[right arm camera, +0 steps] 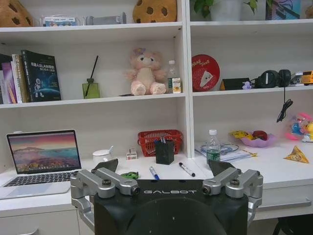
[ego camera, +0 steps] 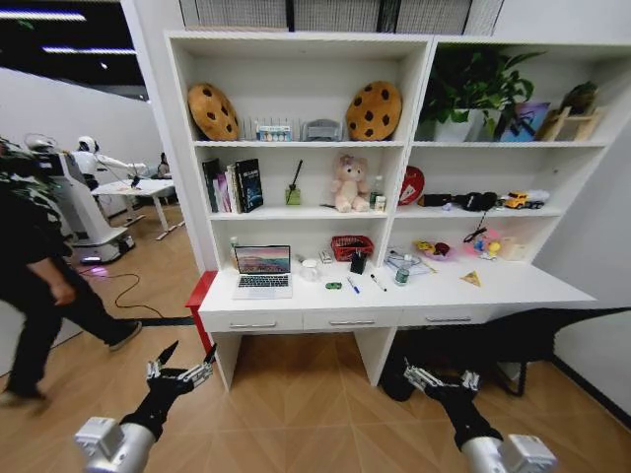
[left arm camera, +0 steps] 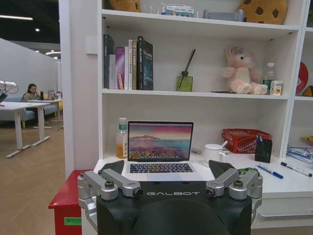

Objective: Organize the objects on the table.

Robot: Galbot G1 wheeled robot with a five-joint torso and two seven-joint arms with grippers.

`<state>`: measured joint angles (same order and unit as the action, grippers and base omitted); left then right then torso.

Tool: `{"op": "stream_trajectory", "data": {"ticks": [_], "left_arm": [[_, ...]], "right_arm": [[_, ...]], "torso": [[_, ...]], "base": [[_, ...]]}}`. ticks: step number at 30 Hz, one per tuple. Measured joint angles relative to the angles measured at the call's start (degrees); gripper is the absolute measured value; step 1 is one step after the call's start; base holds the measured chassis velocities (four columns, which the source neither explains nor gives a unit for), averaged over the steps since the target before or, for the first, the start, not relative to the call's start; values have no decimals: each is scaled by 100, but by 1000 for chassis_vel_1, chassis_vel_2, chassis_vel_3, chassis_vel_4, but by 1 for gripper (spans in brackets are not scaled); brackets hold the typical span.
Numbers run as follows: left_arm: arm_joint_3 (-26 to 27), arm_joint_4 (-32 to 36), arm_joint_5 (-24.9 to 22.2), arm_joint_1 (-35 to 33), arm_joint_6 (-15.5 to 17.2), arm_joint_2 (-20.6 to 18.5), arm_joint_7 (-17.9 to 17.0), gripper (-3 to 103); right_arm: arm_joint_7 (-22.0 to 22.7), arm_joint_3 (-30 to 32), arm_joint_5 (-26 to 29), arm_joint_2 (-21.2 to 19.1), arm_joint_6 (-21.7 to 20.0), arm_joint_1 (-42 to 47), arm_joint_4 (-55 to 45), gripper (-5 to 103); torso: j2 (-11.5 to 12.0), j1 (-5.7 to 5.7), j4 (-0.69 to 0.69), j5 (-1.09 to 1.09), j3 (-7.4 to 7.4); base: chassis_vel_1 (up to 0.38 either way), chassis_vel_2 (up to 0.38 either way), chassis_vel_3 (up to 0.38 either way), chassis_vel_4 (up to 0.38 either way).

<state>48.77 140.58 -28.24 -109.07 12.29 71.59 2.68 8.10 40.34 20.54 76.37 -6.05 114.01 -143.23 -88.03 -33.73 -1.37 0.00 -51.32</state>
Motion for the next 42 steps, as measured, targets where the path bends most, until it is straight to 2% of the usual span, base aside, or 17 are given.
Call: {"op": "stream_trajectory", "data": {"ticks": [30, 42], "left_arm": [[-9, 40, 118, -81, 5, 154, 4, 98], [-56, 16, 188, -83, -5, 177, 27, 98]], "right_arm": [[-12, -106, -230, 57, 34, -81, 0, 100], [-29, -119, -274, 64, 113, -73, 0, 100]], "torso": [[-1, 1, 0, 0, 0], [1, -1, 1, 1, -1]], "base": [[0, 0, 0, 0], [-140, 125, 128, -133]]}}
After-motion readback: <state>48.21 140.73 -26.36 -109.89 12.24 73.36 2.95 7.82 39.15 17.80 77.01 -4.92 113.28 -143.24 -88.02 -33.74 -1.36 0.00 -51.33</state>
